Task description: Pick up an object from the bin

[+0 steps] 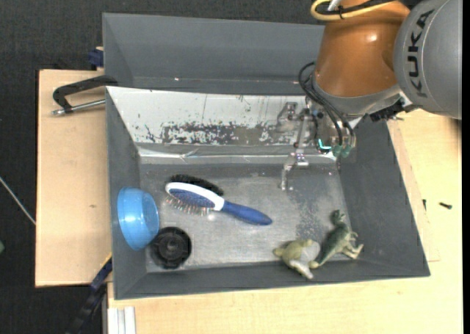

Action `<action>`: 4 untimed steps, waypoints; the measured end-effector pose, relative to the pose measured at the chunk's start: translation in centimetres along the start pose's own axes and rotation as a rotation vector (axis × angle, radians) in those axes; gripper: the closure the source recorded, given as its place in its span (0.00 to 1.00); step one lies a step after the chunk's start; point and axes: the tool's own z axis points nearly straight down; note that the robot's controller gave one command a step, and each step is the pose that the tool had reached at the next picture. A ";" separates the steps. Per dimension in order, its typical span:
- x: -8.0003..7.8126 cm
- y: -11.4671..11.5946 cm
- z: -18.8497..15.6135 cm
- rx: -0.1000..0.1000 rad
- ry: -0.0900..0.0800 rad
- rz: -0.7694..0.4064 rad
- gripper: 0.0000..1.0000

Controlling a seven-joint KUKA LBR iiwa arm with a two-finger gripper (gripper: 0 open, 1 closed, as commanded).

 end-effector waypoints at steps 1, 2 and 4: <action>2.6 7.1 14.4 -0.003 -0.016 0.081 0.00; 2.8 13.3 11.3 -0.004 -0.015 -0.023 0.00; -1.0 14.1 14.2 -0.009 -0.012 0.308 0.00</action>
Offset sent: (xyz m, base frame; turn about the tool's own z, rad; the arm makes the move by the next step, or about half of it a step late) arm -0.0291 0.0686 -0.1450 0.0822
